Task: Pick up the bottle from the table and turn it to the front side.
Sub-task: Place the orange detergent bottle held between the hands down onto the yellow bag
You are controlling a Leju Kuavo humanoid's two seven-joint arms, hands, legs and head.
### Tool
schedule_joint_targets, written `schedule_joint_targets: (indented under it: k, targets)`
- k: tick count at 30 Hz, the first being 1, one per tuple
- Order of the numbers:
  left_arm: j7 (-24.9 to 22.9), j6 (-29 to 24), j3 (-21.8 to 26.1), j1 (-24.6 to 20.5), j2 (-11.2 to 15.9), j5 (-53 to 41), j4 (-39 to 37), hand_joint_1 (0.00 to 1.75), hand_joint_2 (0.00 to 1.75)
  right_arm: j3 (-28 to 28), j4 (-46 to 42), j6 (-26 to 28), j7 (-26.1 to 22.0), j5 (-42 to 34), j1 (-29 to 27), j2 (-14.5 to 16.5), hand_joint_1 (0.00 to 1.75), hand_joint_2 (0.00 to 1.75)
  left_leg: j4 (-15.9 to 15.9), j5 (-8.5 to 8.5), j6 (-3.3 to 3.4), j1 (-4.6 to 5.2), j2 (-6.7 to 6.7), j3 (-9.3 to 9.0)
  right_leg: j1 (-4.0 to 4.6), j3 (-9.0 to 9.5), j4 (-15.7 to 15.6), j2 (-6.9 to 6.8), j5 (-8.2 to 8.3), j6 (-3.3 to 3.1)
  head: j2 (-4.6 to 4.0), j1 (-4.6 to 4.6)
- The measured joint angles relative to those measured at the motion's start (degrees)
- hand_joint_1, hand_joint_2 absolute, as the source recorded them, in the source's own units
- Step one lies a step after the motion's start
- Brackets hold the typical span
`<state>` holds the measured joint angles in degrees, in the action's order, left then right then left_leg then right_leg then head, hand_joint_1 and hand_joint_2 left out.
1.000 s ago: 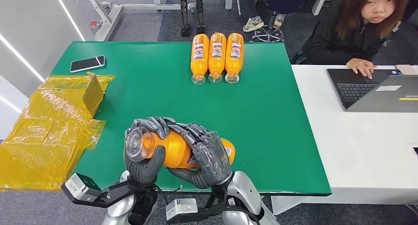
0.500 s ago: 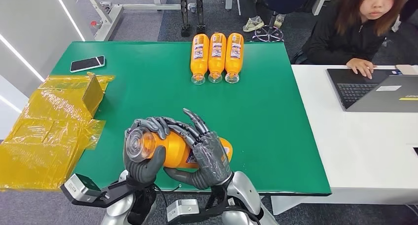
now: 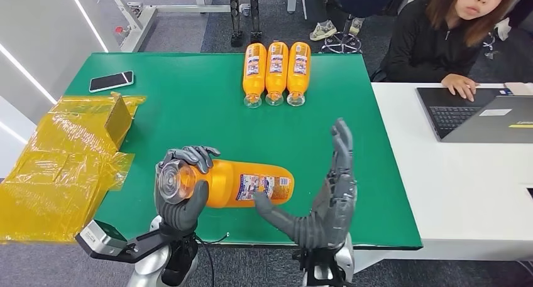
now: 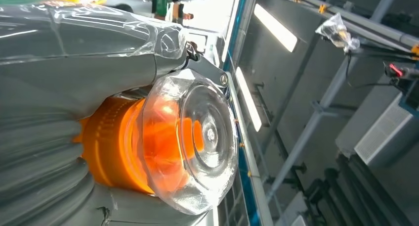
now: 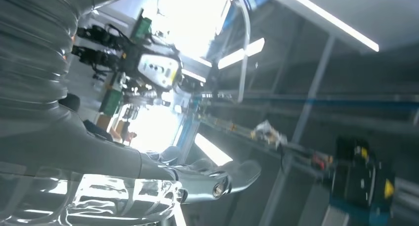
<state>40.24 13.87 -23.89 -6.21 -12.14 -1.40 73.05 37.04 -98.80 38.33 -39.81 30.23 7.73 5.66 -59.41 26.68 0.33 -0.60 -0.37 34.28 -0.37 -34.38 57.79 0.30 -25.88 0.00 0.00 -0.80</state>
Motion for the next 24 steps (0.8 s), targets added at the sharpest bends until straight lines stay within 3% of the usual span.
schedule_joint_targets:
  k: [6,12,16,20,24]
  targets:
    - [0.0,-4.4,0.09,0.16,0.06,-3.6,0.01,1.75,1.75,-2.7,-7.4,0.01,-0.14,-0.34,-2.04,0.66,0.0,1.75,0.0,0.0,0.0,0.0,0.01,0.01,0.0,-0.01,0.0,0.0,0.0,0.0,0.0,-0.01]
    - [-0.92,-22.61,-0.02,-2.06,1.81,-24.03,-0.37,1.75,1.75,-4.08,-11.08,-0.01,-0.14,1.28,-2.97,1.47,0.0,1.75,0.0,-0.02,-0.03,-0.01,0.01,-0.01,0.01,-0.02,0.01,0.01,0.0,-0.01,0.0,0.01]
    - [-6.85,-30.83,-0.37,-6.19,4.84,-39.91,-1.68,1.75,1.75,-4.3,-11.39,-0.01,-0.12,1.95,-3.96,2.02,0.0,1.75,0.01,-0.07,-0.1,-0.03,0.02,-0.02,0.02,-0.03,0.04,0.02,0.04,-0.07,0.0,0.0]
    - [-12.69,-32.92,-0.58,-10.08,8.19,-52.08,-4.39,1.75,1.75,-4.52,-11.32,-0.01,-0.14,0.83,-4.32,2.04,0.0,1.75,0.01,-0.09,-0.13,-0.03,0.04,-0.03,0.02,-0.03,0.06,0.04,0.06,-0.09,0.0,0.0]
    - [-17.89,-30.97,-1.21,-13.04,12.0,-60.61,-8.87,1.75,1.75,-4.74,-10.97,-0.01,-0.14,0.59,-4.49,2.04,0.0,1.75,0.02,-0.11,-0.15,-0.03,0.05,-0.03,0.02,-0.04,0.07,0.05,0.06,-0.1,0.0,-0.01]
